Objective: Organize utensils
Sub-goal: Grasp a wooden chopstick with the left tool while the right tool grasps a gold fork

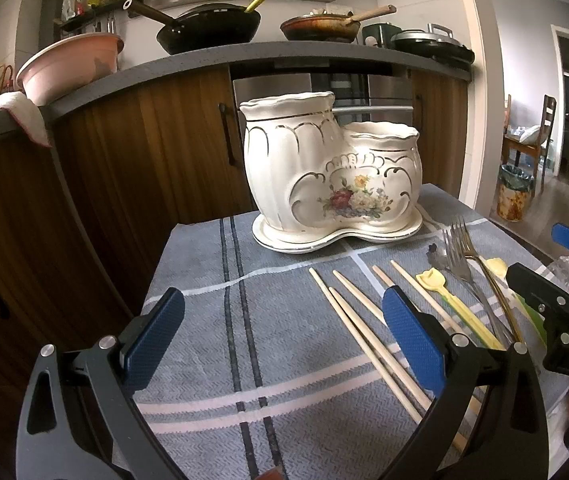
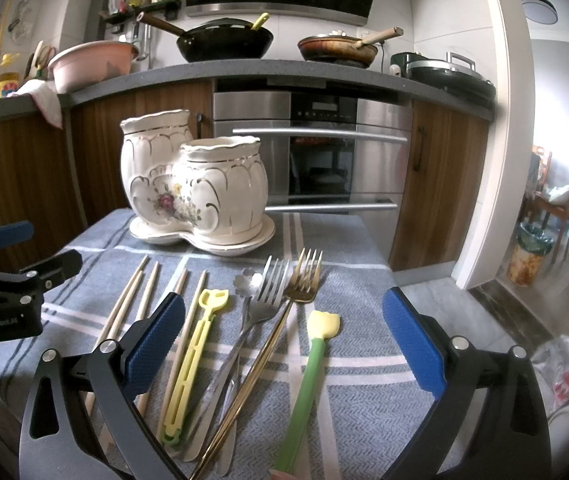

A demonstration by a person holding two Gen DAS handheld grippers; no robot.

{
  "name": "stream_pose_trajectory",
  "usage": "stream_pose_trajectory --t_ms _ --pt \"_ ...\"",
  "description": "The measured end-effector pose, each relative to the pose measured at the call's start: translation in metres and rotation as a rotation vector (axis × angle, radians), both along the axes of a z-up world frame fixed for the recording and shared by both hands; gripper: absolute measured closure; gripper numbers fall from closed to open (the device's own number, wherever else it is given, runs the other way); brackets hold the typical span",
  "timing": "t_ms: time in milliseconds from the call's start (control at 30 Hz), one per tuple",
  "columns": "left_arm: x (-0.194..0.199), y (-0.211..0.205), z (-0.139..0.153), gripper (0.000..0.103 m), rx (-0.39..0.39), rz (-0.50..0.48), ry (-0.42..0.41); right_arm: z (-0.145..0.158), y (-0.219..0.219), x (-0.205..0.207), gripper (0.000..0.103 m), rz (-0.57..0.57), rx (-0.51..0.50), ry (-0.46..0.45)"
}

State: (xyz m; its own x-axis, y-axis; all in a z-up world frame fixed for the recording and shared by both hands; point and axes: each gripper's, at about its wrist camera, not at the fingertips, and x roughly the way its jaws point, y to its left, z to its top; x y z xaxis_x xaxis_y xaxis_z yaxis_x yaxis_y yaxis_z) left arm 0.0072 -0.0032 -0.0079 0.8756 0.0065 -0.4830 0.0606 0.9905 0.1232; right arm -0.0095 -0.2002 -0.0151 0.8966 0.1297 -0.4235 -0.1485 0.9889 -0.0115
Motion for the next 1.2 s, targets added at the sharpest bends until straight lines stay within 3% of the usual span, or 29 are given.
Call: stream_pose_trajectory --t_ms 367,600,867,1067,1200 --pt "0.002 -0.002 -0.005 0.005 0.002 -0.024 0.038 0.0 -0.001 0.0 0.005 0.0 0.0 0.002" --pt "0.01 -0.008 -0.018 0.005 0.031 -0.062 0.149 -0.004 -0.02 0.008 0.005 0.028 0.074 0.049" --pt "0.016 -0.009 -0.029 0.005 0.034 -0.062 0.278 -0.001 -0.036 0.005 0.005 -0.033 0.129 0.102" --pt "0.019 -0.017 -0.034 0.011 0.067 -0.062 0.344 -0.004 -0.039 0.011 0.005 -0.043 0.137 0.13" --pt "0.024 -0.016 -0.032 0.022 0.034 -0.078 0.4 -0.003 -0.038 0.012 0.005 -0.033 0.134 0.128"
